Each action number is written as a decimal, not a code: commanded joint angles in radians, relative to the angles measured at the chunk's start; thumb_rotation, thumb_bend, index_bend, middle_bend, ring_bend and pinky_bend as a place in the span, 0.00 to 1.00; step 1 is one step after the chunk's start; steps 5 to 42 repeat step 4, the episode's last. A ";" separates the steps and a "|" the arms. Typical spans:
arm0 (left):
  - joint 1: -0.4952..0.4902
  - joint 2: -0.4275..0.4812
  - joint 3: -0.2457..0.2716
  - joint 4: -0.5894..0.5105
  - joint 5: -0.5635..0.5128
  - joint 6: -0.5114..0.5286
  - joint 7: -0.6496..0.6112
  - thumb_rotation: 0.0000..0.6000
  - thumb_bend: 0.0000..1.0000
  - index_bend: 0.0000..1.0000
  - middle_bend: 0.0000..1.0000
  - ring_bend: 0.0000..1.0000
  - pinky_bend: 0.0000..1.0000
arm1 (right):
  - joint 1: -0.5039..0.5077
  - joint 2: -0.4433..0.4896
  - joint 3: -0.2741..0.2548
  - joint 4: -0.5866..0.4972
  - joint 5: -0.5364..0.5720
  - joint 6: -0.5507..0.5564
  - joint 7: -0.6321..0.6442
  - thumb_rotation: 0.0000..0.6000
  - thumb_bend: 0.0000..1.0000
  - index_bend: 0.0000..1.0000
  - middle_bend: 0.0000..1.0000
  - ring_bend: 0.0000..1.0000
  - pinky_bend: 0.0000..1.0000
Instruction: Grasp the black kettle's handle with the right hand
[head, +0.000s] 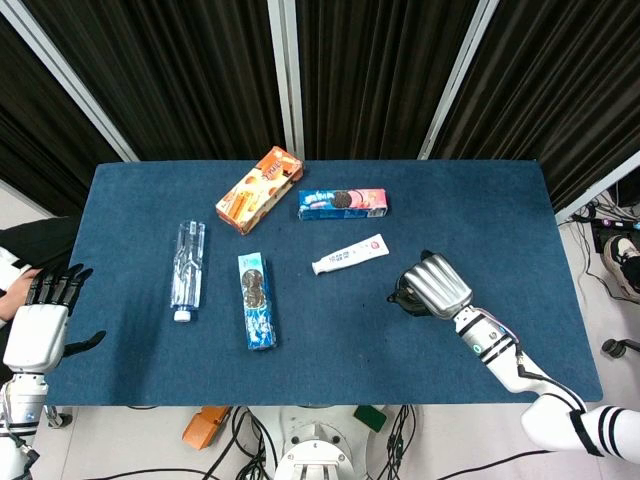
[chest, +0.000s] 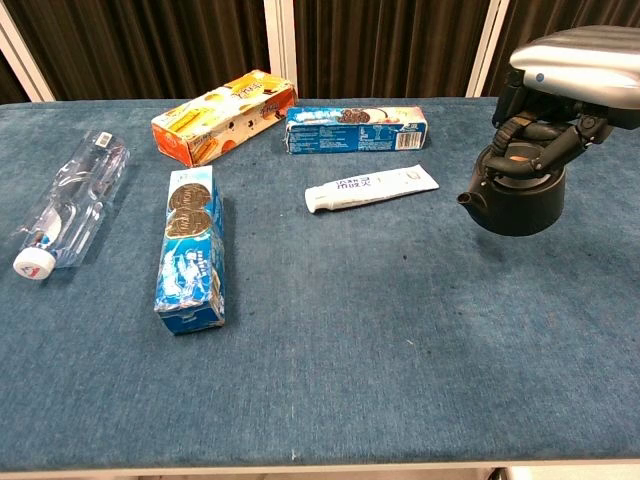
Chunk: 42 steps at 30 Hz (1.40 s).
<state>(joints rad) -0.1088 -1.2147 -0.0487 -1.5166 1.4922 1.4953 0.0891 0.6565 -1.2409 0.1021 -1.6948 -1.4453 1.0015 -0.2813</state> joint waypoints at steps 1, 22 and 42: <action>-0.001 0.000 0.000 0.000 0.000 -0.001 0.001 1.00 0.10 0.11 0.08 0.00 0.00 | 0.002 0.000 0.000 -0.001 0.005 -0.002 -0.010 0.84 0.52 1.00 1.00 1.00 0.50; -0.002 -0.001 -0.001 0.001 -0.001 -0.004 0.000 1.00 0.10 0.11 0.08 0.00 0.00 | 0.002 0.001 0.000 -0.003 0.011 -0.003 -0.015 0.84 0.52 1.00 1.00 1.00 0.50; -0.002 -0.001 -0.001 0.001 -0.001 -0.004 0.000 1.00 0.10 0.11 0.08 0.00 0.00 | 0.002 0.001 0.000 -0.003 0.011 -0.003 -0.015 0.84 0.52 1.00 1.00 1.00 0.50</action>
